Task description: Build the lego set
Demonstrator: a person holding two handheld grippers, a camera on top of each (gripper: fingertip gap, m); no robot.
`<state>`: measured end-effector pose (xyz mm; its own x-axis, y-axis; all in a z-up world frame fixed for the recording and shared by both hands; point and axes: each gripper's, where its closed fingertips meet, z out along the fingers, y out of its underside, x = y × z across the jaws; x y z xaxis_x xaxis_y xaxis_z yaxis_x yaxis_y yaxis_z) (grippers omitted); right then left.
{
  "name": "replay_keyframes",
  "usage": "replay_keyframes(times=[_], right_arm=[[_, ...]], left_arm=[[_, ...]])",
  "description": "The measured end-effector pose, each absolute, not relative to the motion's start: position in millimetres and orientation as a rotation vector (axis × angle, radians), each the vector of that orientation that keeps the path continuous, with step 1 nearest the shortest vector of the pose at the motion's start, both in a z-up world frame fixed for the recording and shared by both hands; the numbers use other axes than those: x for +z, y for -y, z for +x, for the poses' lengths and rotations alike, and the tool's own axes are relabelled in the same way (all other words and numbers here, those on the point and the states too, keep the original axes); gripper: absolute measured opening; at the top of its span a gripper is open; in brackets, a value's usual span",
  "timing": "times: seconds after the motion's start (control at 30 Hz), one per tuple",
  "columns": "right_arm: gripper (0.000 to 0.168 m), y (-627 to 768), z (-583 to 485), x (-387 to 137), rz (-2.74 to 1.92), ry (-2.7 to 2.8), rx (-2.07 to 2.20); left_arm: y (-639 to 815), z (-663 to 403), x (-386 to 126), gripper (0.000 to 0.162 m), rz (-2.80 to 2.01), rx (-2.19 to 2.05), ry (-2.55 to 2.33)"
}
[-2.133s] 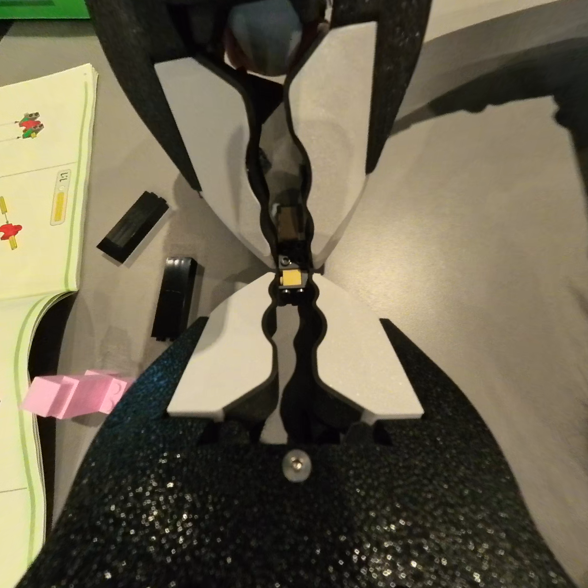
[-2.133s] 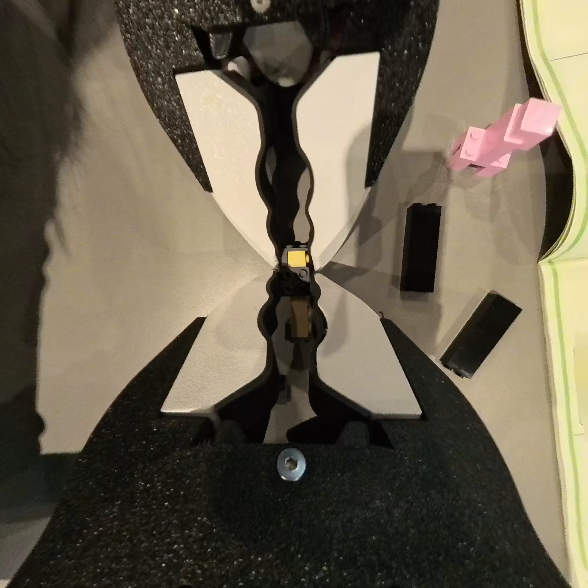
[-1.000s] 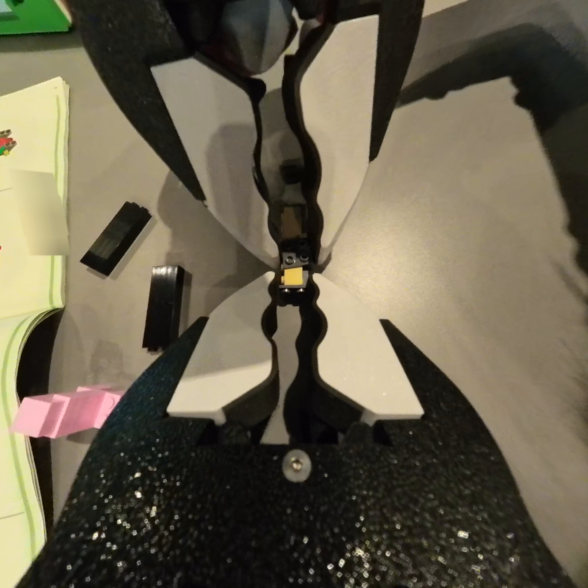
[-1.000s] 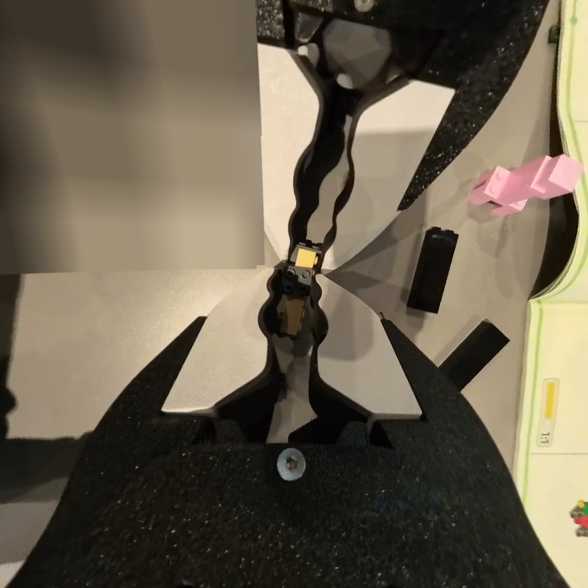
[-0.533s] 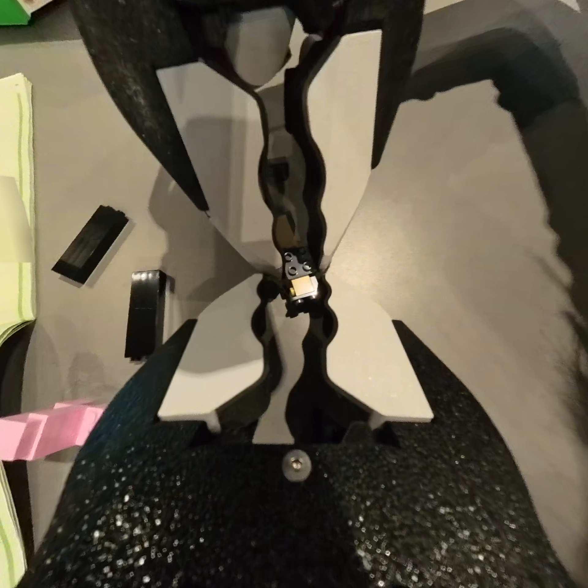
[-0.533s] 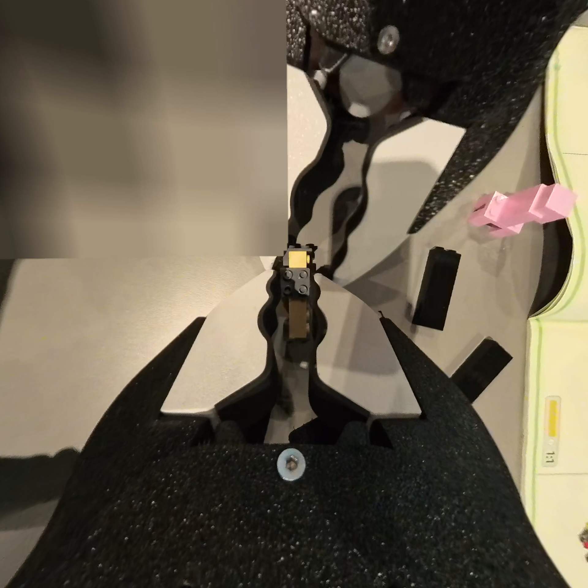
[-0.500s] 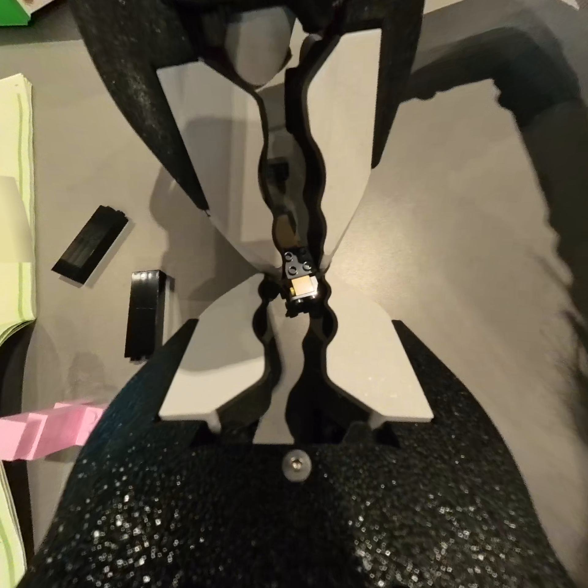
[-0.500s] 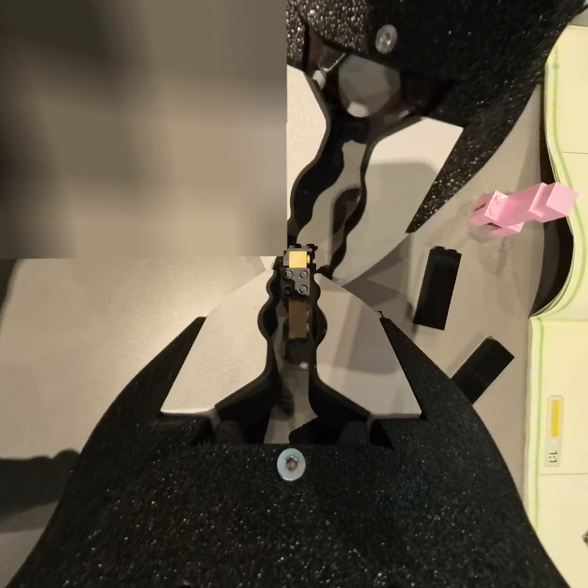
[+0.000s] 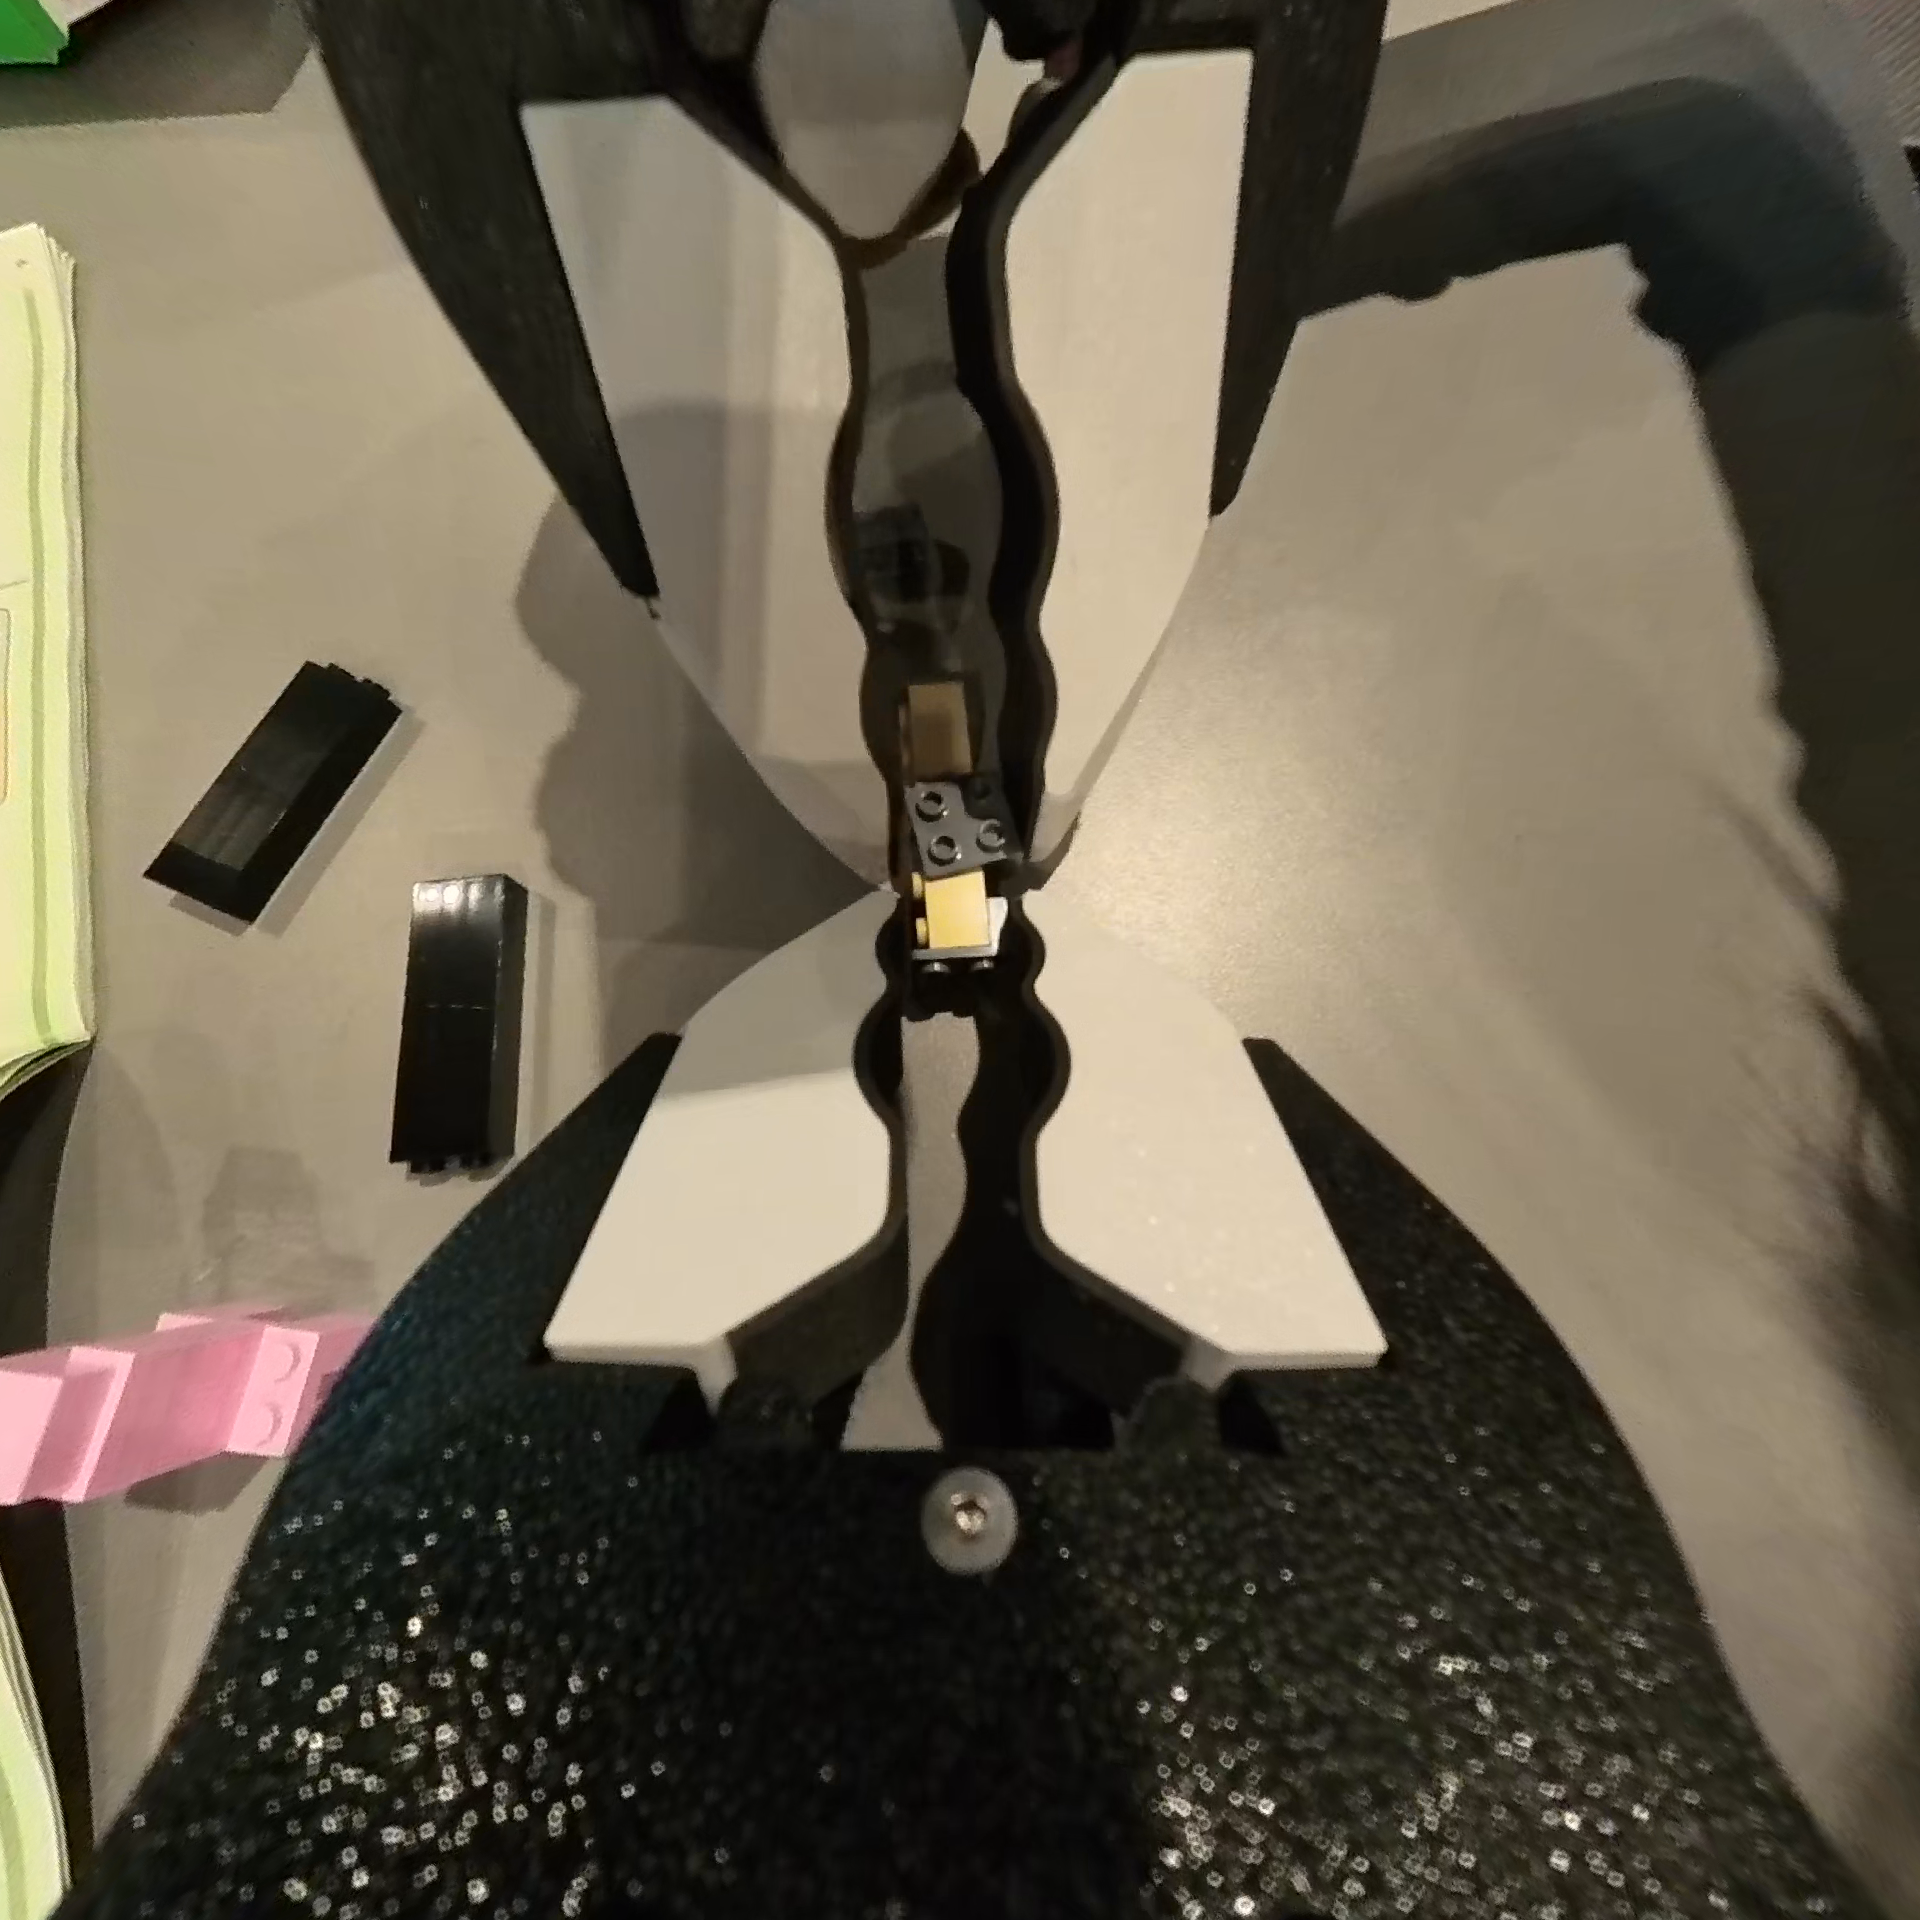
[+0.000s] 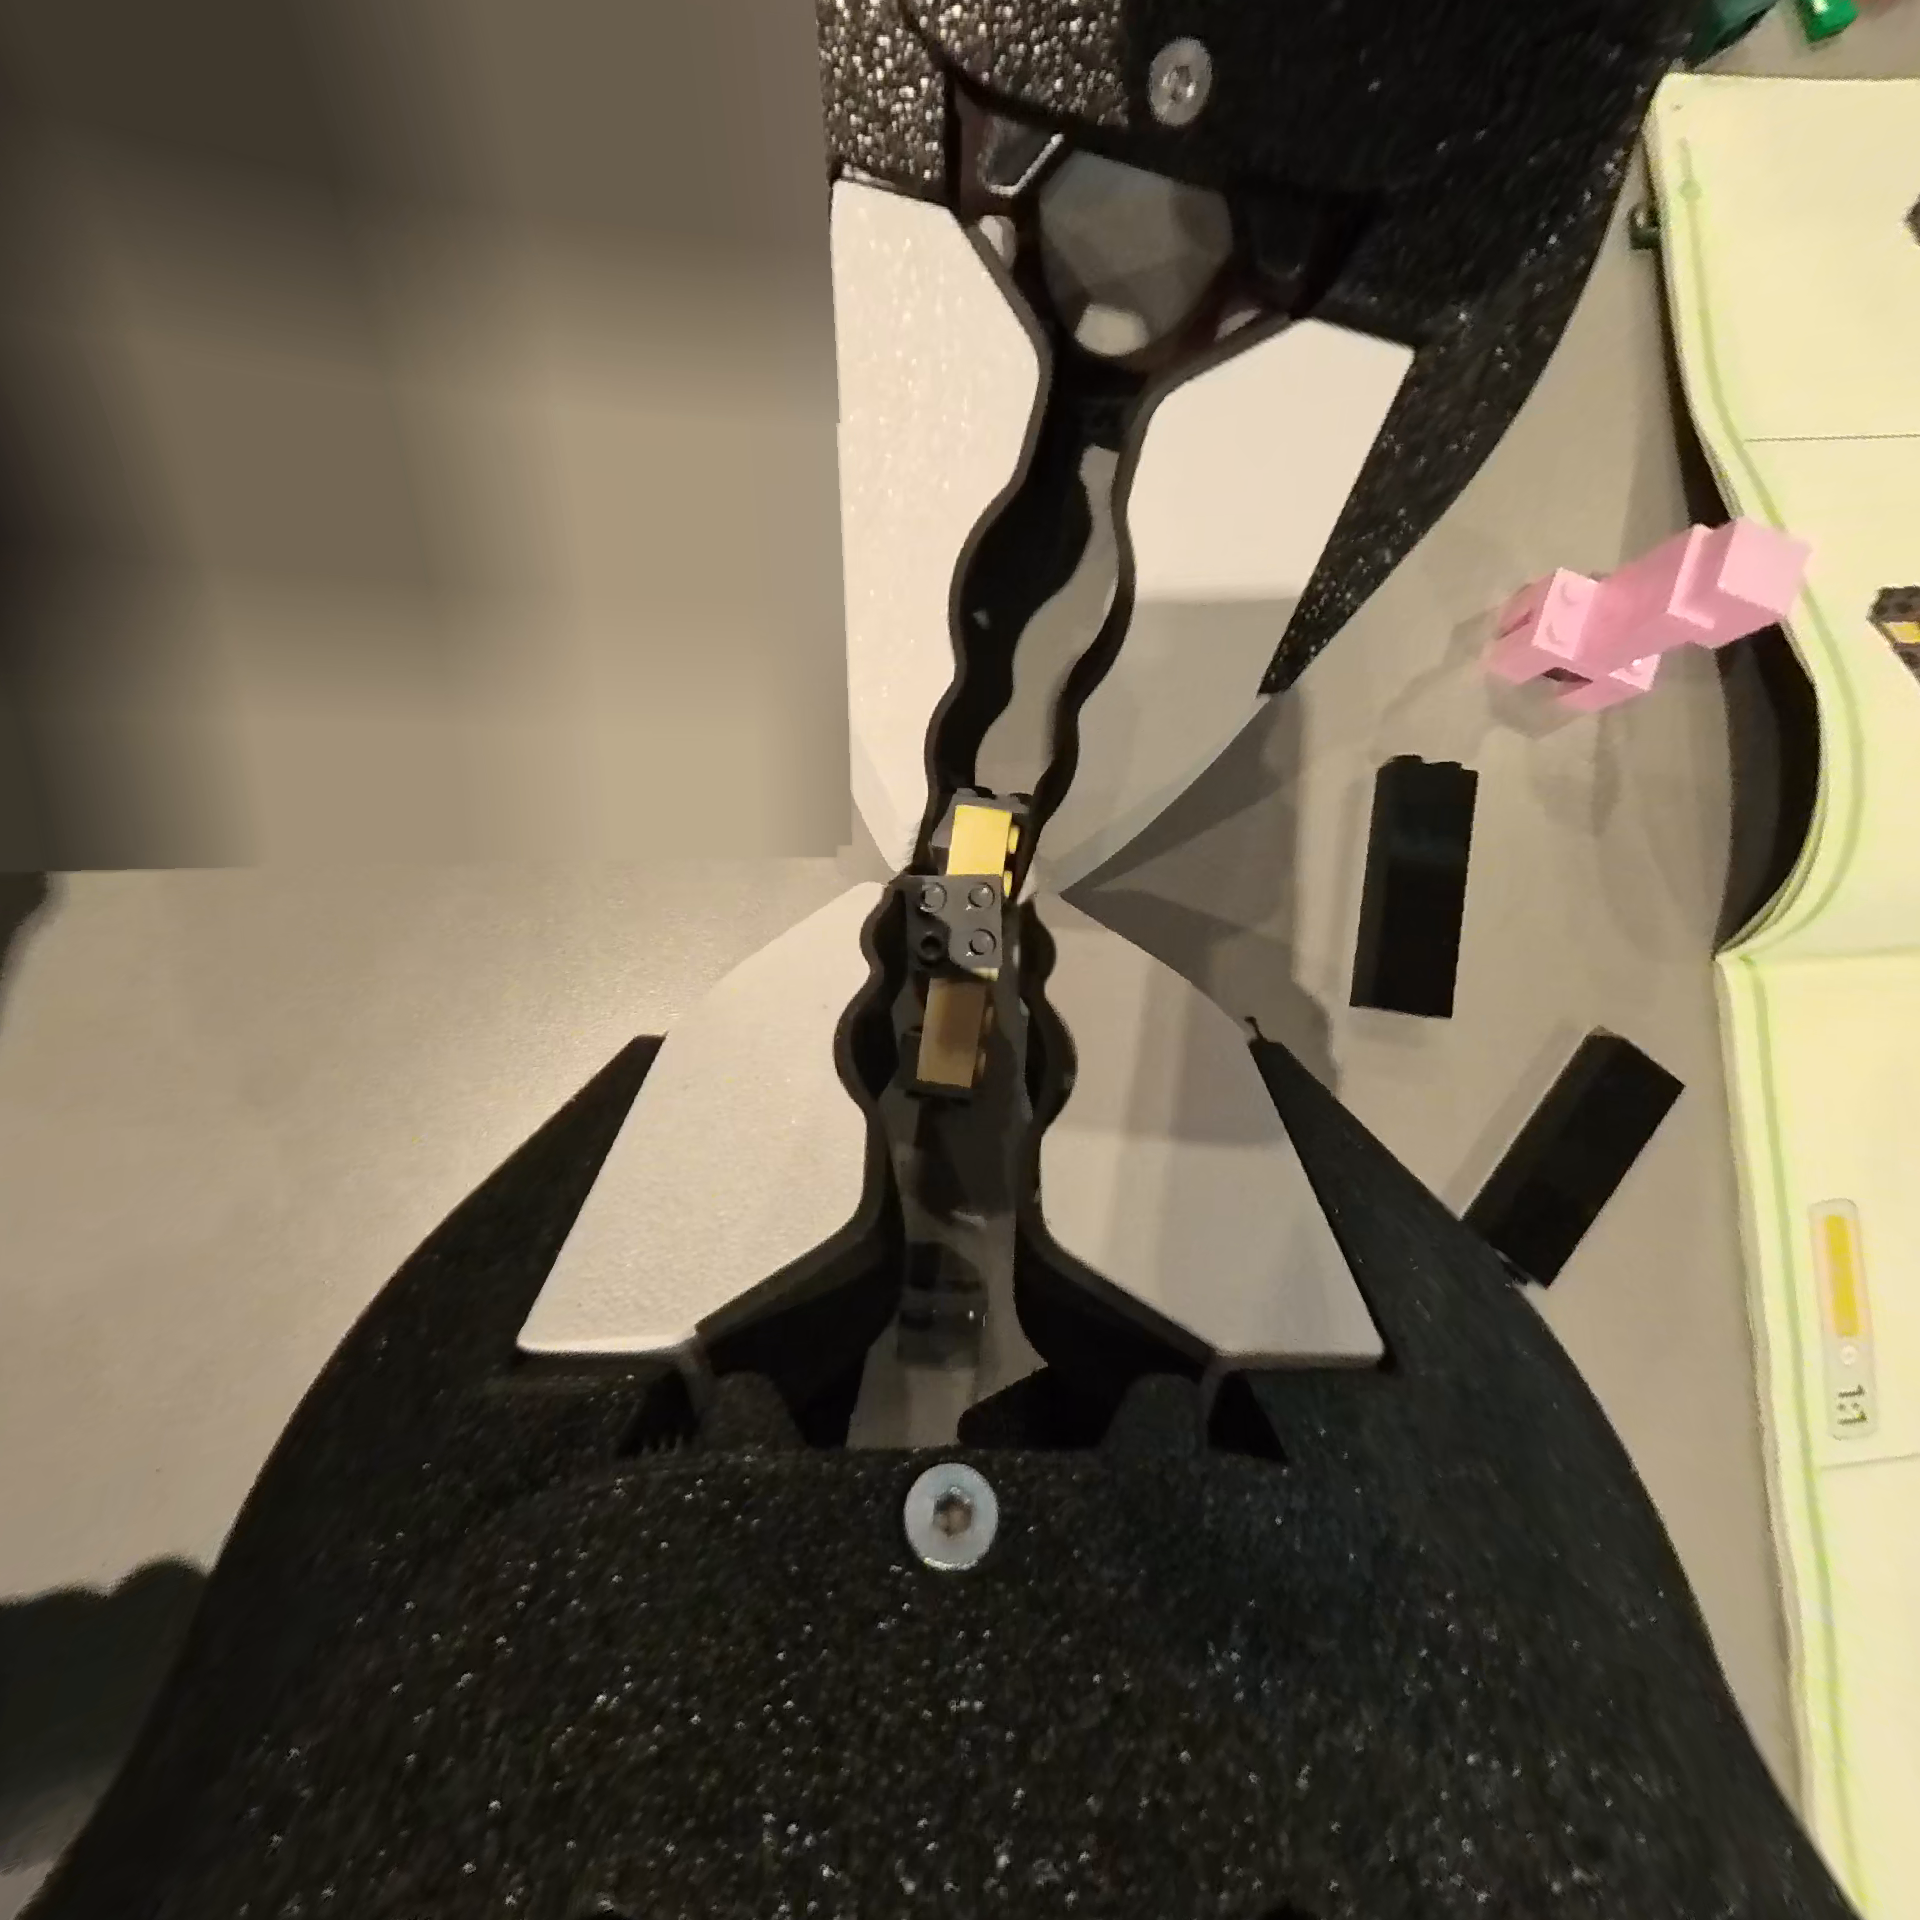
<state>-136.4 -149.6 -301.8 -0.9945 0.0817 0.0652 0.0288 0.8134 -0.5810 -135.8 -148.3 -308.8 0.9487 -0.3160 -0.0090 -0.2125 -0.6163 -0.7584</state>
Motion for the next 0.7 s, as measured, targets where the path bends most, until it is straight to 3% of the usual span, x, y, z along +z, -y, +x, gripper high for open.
replay_keyframes(times=[0.3, 0.6, 0.7], right_arm=[[0.020, 147, -136, -296, -0.131, 2.862, 0.966], [0.031, 137, -132, -288, -0.237, 2.790, 0.939], [0.022, 140, -127, -281, -0.235, 2.722, 0.942]], left_arm=[[149, -136, -309, 0.035, -2.257, -0.173, -0.370], [150, -135, -309, 0.039, -2.257, -0.181, -0.377], [150, -134, -309, 0.040, -2.257, -0.185, -0.380]])
